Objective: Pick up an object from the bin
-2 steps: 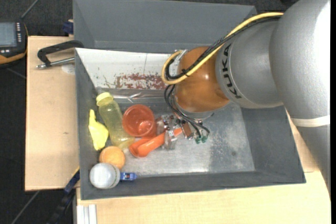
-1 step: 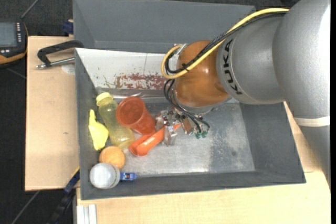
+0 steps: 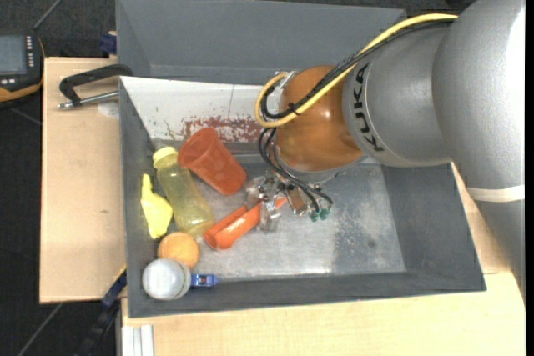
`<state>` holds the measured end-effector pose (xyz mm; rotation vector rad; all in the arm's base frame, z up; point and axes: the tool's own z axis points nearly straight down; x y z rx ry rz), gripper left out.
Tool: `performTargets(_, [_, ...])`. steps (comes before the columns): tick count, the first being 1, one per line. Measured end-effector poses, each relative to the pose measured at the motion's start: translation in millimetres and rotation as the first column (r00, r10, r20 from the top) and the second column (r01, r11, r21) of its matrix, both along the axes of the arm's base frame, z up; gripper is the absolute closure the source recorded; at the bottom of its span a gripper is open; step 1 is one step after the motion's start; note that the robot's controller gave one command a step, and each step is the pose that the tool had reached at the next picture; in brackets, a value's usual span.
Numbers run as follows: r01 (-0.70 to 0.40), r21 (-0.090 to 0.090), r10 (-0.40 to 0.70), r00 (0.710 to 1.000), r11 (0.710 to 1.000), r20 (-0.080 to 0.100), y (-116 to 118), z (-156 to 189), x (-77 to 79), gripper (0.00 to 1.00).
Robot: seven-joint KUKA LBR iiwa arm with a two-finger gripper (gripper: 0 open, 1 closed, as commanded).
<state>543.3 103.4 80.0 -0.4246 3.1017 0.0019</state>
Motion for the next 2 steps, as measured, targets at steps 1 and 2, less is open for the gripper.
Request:
performTargets(1, [-0.013,-0.001,0.013,1.000,1.000,-0.003,20.7,19.6,9.3,1.00])
performTargets(2, [-0.026,0.002,0.026,1.000,1.000,0.004,27.7,19.3,9.6,1.00])
